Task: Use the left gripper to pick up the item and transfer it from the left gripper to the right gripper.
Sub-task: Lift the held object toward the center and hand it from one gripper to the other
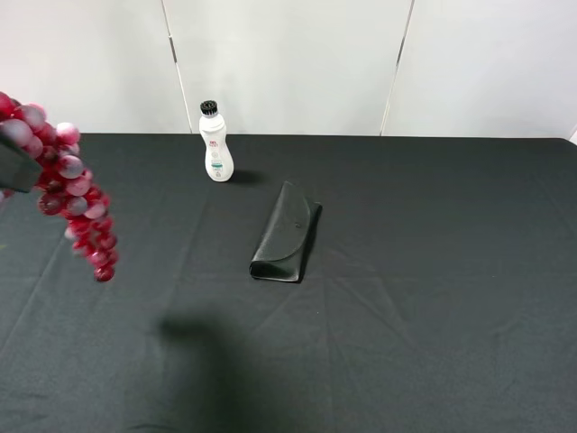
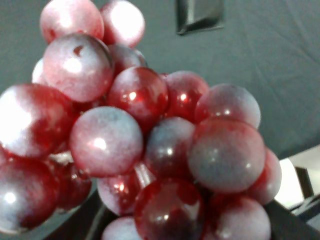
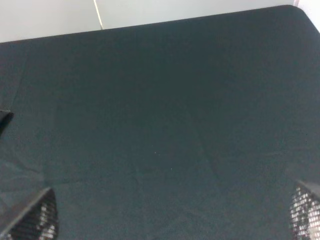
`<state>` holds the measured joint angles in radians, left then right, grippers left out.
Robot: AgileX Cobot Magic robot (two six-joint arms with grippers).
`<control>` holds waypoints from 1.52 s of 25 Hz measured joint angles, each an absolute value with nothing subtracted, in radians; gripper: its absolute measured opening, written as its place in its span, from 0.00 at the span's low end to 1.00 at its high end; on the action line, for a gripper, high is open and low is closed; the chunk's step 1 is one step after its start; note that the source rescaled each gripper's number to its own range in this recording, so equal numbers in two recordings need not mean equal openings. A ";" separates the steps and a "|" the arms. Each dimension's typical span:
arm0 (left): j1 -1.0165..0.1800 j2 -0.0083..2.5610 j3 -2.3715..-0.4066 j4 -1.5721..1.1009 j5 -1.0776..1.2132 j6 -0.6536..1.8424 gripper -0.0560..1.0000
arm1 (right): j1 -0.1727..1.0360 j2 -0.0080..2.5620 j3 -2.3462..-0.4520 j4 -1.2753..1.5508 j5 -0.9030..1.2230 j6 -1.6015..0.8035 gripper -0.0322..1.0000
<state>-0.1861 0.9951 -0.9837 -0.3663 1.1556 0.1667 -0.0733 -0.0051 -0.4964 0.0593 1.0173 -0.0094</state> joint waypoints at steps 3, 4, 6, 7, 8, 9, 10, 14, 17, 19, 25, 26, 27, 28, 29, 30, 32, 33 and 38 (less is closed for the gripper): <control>-0.186 1.006 -0.984 -0.396 1.160 0.223 0.06 | -0.073 -0.005 -0.496 0.059 1.017 -0.009 1.00; -0.186 1.016 -0.984 -0.411 1.160 0.241 0.06 | -0.073 -0.005 -0.496 0.059 1.017 -0.009 1.00; -0.186 1.051 -0.984 -0.440 1.160 0.275 0.06 | -0.073 -0.005 -0.496 0.064 1.017 -0.009 1.00; -0.186 1.072 -0.987 -0.452 1.160 0.296 0.06 | -0.073 -0.005 -0.496 0.066 1.017 -0.009 1.00; -0.186 1.092 -0.995 -0.462 1.160 0.315 0.06 | -0.073 -0.005 -0.496 0.071 1.017 -0.009 1.00; -0.190 1.115 -1.007 -0.469 1.160 0.328 0.06 | -0.073 -0.003 -0.496 0.079 1.017 -0.009 1.00; -0.198 1.136 -1.022 -0.469 1.161 0.335 0.06 | -0.073 0.007 -0.496 0.087 1.017 -0.009 1.00; -0.307 1.230 -1.119 -0.432 1.161 0.346 0.06 | -0.073 0.112 -0.496 0.142 1.013 -0.010 1.00; -0.365 1.270 -1.162 -0.396 1.161 0.347 0.06 | -0.073 0.220 -0.516 0.208 1.007 -0.061 1.00; -0.412 1.305 -1.198 -0.360 1.161 0.347 0.06 | -0.073 0.293 -0.541 0.272 0.985 -0.140 1.00; -0.540 1.378 -1.271 -0.346 1.161 0.400 0.06 | 0.030 0.439 -0.601 0.456 0.884 -0.386 1.00; -0.558 1.385 -1.275 -0.346 1.160 0.414 0.06 | 0.055 0.459 -0.612 0.465 0.868 -0.420 1.00; -0.578 1.387 -1.277 -0.346 1.160 0.430 0.06 | 0.088 0.476 -0.622 0.473 0.852 -0.447 1.00; -0.595 1.387 -1.277 -0.346 1.160 0.445 0.06 | 0.121 0.495 -0.633 0.477 0.837 -0.469 1.00; -0.607 1.387 -1.277 -0.346 1.160 0.462 0.06 | 0.154 0.515 -0.641 0.480 0.820 -0.487 1.00; -0.619 1.387 -1.278 -0.346 1.160 0.476 0.06 | 0.183 0.535 -0.651 0.483 0.806 -0.506 1.00; -0.638 1.387 -1.278 -0.346 1.159 0.499 0.06 | 0.250 0.575 -0.661 0.491 0.776 -0.540 1.00; -0.646 1.387 -1.278 -0.346 1.159 0.516 0.06 | 0.278 0.598 -0.664 0.497 0.757 -0.559 1.00; -0.694 1.387 -1.278 -0.347 1.118 0.617 0.06 | 0.445 0.707 -0.664 0.568 0.644 -0.678 1.00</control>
<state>-0.6938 1.3873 -1.2781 -0.3473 1.1182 0.6169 0.4453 0.7067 -0.6638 0.5684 0.6443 -0.6778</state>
